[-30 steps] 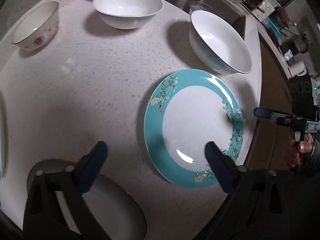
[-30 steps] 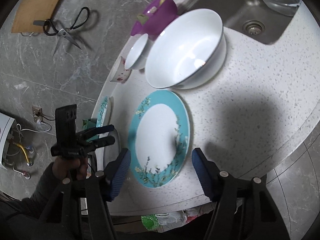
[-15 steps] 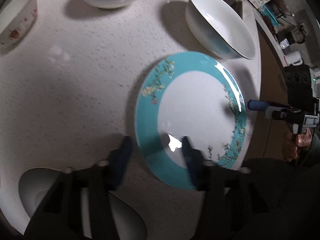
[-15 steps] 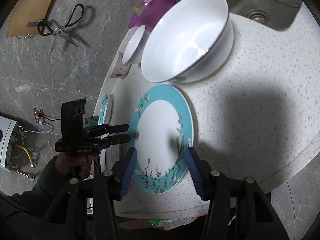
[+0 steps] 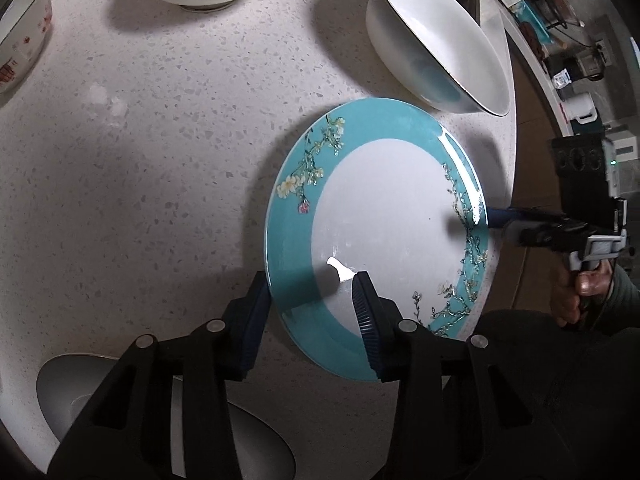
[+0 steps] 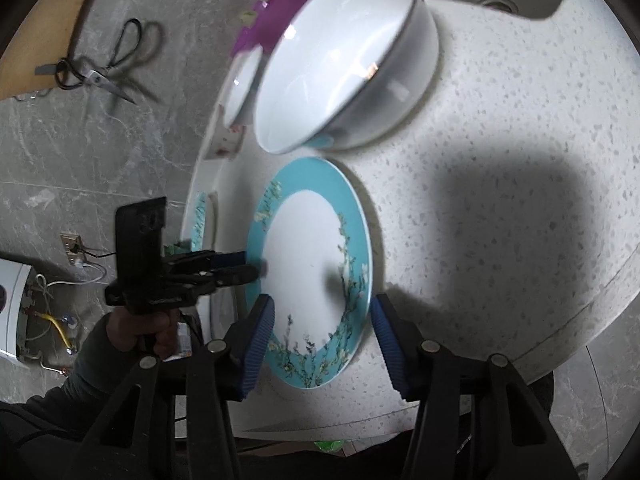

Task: Organize plates and bowls
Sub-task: 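Move both grippers to the large teal floral plate and close on its rim, then carry the teal floral plate with both grippers onto the grey-rimmed plate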

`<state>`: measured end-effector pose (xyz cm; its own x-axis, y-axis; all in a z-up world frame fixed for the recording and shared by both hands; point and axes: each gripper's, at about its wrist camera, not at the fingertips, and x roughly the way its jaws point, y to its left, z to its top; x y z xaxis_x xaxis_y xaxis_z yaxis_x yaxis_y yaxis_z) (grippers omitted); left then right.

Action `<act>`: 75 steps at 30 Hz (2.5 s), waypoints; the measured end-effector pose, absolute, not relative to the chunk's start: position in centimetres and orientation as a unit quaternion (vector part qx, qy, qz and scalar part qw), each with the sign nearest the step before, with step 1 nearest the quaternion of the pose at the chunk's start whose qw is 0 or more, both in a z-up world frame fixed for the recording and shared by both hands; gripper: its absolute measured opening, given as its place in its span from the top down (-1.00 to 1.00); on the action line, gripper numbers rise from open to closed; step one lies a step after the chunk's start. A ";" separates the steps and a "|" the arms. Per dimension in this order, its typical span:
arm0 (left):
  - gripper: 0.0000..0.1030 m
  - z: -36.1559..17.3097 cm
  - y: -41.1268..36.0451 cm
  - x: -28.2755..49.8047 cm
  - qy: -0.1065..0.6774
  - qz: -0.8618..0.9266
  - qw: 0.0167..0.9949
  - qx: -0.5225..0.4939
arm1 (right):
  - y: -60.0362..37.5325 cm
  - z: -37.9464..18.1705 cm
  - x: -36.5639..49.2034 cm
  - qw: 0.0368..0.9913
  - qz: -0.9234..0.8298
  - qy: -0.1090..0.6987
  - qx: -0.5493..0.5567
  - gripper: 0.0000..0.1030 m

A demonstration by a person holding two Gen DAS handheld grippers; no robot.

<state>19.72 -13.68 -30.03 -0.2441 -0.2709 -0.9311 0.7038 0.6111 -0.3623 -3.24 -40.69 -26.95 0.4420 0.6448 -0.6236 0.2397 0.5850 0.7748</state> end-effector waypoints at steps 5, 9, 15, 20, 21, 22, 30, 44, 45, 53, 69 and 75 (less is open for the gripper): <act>0.25 -29.7 -13.6 20.0 0.675 -0.414 0.588 0.165 | -40.7 -27.2 -3.0 0.728 0.135 0.502 0.447 0.04; 0.25 -29.5 -13.5 20.6 0.680 -0.410 0.587 0.156 | -41.1 -27.4 -2.8 0.726 0.130 0.494 0.460 0.07; 0.62 -29.3 -13.2 21.1 0.673 -0.378 0.609 0.183 | -41.6 -27.9 -2.6 0.721 0.096 0.523 0.445 0.81; 0.65 -28.9 -12.6 22.0 0.675 -0.376 0.610 0.176 | -41.5 -27.6 -2.4 0.724 0.085 0.528 0.435 0.82; 0.65 -28.9 -12.5 22.1 0.675 -0.376 0.610 0.175 | -41.6 -27.6 -2.4 0.723 0.084 0.529 0.437 0.82; 0.66 -28.8 -12.3 22.3 0.676 -0.377 0.609 0.174 | -41.6 -27.7 -2.4 0.720 0.082 0.530 0.440 0.81; 0.66 -29.0 -13.0 21.0 0.677 -0.373 0.609 0.178 | -41.6 -27.1 -2.2 0.715 0.084 0.531 0.447 0.81; 0.66 -26.9 -12.0 20.9 0.678 -0.361 0.617 0.173 | -40.7 -25.4 -1.6 0.718 0.101 0.529 0.441 0.80; 0.66 -26.7 -11.8 20.8 0.678 -0.359 0.618 0.171 | -40.5 -25.3 -1.6 0.718 0.103 0.529 0.440 0.80; 0.66 -25.5 -9.9 20.2 0.679 -0.347 0.625 0.165 | -39.3 -23.9 -0.7 0.721 0.123 0.529 0.431 0.80; 0.66 -23.4 -1.9 18.8 0.680 -0.286 0.665 0.116 | -32.8 -21.2 3.3 0.714 0.194 0.551 0.386 0.80; 0.66 -23.4 2.6 17.5 0.685 -0.249 0.679 0.085 | -28.7 -21.3 5.2 0.703 0.230 0.568 0.361 0.80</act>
<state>17.47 2.61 -23.42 -0.0624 -0.2217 -0.9731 0.4549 0.8616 -0.2254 5.17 -28.72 -21.28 0.2498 0.7339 -0.6317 0.0868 0.6328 0.7694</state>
